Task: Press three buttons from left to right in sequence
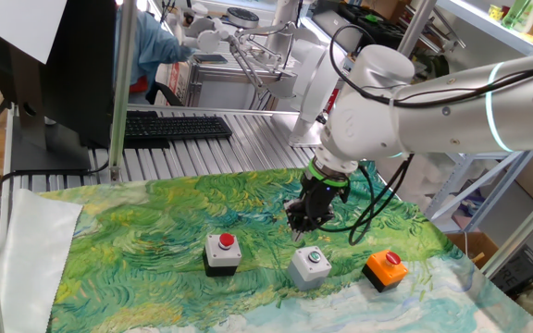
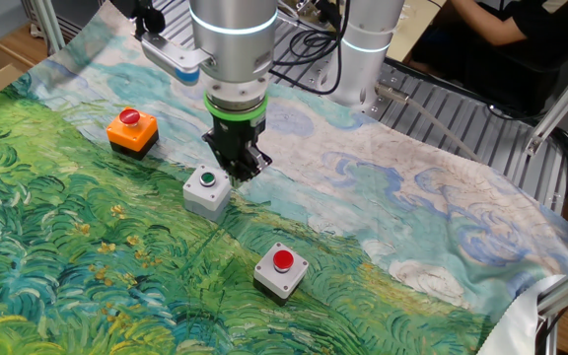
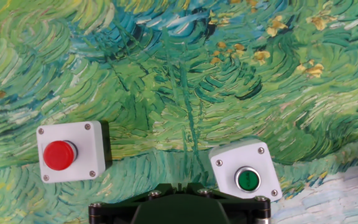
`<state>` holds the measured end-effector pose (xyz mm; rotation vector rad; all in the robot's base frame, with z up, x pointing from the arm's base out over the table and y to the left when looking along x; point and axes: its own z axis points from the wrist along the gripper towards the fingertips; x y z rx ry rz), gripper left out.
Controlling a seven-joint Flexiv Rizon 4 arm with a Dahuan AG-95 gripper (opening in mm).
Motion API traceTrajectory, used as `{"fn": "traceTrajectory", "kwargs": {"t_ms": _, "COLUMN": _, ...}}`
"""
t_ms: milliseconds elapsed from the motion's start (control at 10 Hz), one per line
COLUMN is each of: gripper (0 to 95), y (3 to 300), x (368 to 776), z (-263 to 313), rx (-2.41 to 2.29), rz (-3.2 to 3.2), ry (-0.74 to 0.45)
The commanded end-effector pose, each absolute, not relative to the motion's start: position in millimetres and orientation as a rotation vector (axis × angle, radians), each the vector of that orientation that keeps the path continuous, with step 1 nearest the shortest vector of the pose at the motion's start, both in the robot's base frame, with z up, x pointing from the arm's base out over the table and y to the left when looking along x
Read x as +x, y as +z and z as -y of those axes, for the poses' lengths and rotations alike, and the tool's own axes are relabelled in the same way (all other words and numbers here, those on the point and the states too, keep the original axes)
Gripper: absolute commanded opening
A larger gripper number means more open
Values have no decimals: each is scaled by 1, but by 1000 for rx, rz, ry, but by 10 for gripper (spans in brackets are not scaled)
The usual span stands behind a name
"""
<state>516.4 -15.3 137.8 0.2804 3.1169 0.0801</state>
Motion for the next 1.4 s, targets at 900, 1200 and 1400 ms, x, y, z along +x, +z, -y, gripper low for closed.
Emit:
{"fn": "traceTrajectory", "kwargs": {"t_ms": 900, "gripper": 0, "y": 126, "x": 535, "z": 10, "rx": 327, "rz": -3115, "ry": 87}}
{"fn": "traceTrajectory", "kwargs": {"t_ms": 1200, "gripper": 0, "y": 124, "x": 535, "z": 10, "rx": 349, "rz": -3112, "ry": 80}}
{"fn": "traceTrajectory", "kwargs": {"t_ms": 1400, "gripper": 0, "y": 124, "x": 535, "z": 10, "rx": 349, "rz": -3113, "ry": 81}}
